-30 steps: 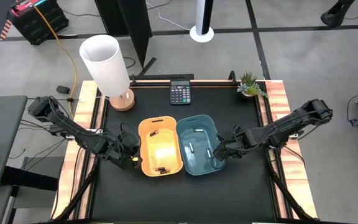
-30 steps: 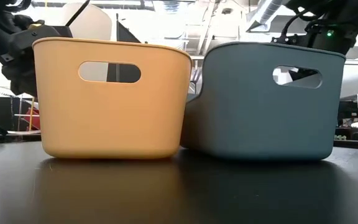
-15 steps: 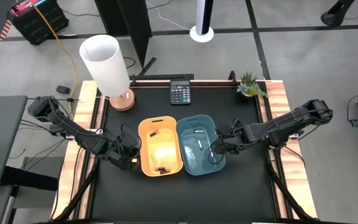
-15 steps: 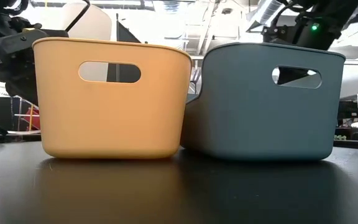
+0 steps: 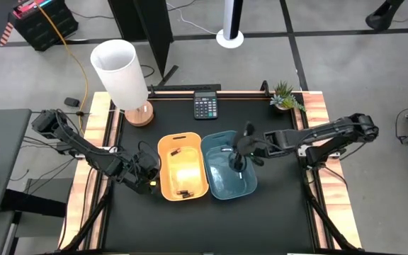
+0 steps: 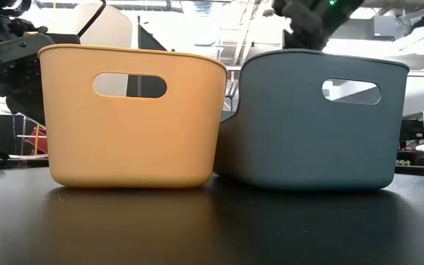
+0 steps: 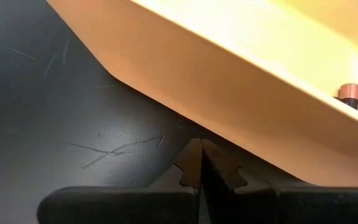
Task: Sort batteries
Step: Adjust the yellow and blue bins
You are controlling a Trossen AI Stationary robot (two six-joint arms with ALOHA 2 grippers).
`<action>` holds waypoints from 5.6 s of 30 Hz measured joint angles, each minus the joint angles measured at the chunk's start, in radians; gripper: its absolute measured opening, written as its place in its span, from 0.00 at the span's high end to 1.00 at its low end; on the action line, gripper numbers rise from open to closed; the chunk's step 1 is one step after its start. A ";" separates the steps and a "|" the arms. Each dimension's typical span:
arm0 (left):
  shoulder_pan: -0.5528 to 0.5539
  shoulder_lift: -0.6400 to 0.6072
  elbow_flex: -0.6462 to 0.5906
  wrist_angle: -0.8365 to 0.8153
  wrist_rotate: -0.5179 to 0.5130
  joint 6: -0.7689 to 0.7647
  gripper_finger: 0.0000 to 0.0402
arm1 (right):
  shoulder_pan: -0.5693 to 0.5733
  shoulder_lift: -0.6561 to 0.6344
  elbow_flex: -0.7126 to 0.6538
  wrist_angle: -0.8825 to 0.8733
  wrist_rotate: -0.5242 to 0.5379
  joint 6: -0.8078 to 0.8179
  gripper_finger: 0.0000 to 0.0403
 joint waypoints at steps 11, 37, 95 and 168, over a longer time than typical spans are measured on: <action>0.000 0.000 0.000 0.001 0.000 0.003 1.00 | -0.143 0.176 0.000 0.097 -0.280 -0.270 1.00; 0.000 0.000 0.000 -0.002 0.017 0.041 1.00 | -0.247 0.426 0.188 0.142 -0.273 -0.260 1.00; 0.123 0.000 0.000 -0.075 0.064 0.305 1.00 | -0.105 -0.074 -0.090 -0.365 -0.053 0.373 1.00; -0.013 0.000 0.000 -0.047 0.280 0.402 1.00 | 0.320 0.152 -0.229 0.077 -0.078 0.920 1.00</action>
